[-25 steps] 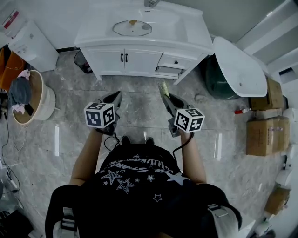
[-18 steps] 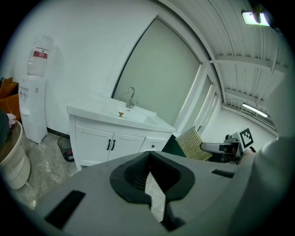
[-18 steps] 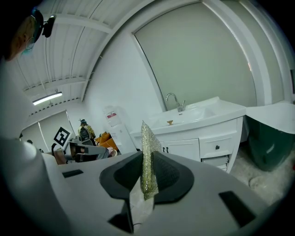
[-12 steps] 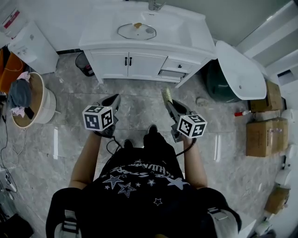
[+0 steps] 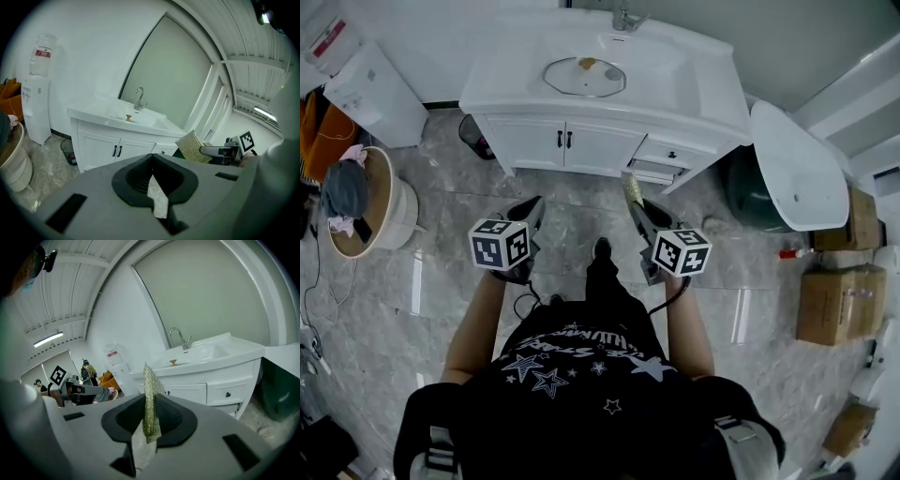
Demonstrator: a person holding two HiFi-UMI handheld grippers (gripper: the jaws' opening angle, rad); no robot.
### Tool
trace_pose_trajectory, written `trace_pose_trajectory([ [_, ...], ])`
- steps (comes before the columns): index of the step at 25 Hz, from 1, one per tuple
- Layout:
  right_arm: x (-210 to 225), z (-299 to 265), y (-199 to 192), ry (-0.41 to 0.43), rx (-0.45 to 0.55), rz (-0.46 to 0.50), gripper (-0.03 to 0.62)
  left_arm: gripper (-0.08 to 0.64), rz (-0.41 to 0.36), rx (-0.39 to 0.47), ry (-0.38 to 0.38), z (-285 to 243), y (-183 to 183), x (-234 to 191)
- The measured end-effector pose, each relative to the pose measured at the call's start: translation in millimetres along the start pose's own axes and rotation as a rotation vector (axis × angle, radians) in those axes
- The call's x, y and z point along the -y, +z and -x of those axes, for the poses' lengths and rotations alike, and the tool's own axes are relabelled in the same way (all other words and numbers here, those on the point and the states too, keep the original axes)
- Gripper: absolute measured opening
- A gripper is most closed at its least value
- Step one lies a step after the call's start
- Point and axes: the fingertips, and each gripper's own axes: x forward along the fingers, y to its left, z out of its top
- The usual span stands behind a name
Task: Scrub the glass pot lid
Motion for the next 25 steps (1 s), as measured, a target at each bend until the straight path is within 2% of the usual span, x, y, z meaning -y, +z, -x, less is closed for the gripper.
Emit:
trace_pose_trajectory([
  [6, 55.7, -46.5, 50.5, 0.036, 0.007, 0.001, 0.072, 0.008, 0.025, 0.003, 0.049, -55.1, 37.6, -14.1],
  [16, 141.6, -98.3, 129.7, 0.102, 0.021, 0.025, 0.072, 0.008, 0.032, 0.049, 0.113, -142.5, 107.2, -12.7],
  [20, 164.7, -111.2, 148.9, 0.119, 0.022, 0.042, 0.072, 0.008, 0.039, 0.048, 0.131, -167.5, 118.3, -10.5],
  [25, 184.2, -126.7, 156.5, 0.13, 0.008, 0.011, 0.072, 0.008, 0.042, 0.055, 0.158, -185.2, 133.1, -14.5],
])
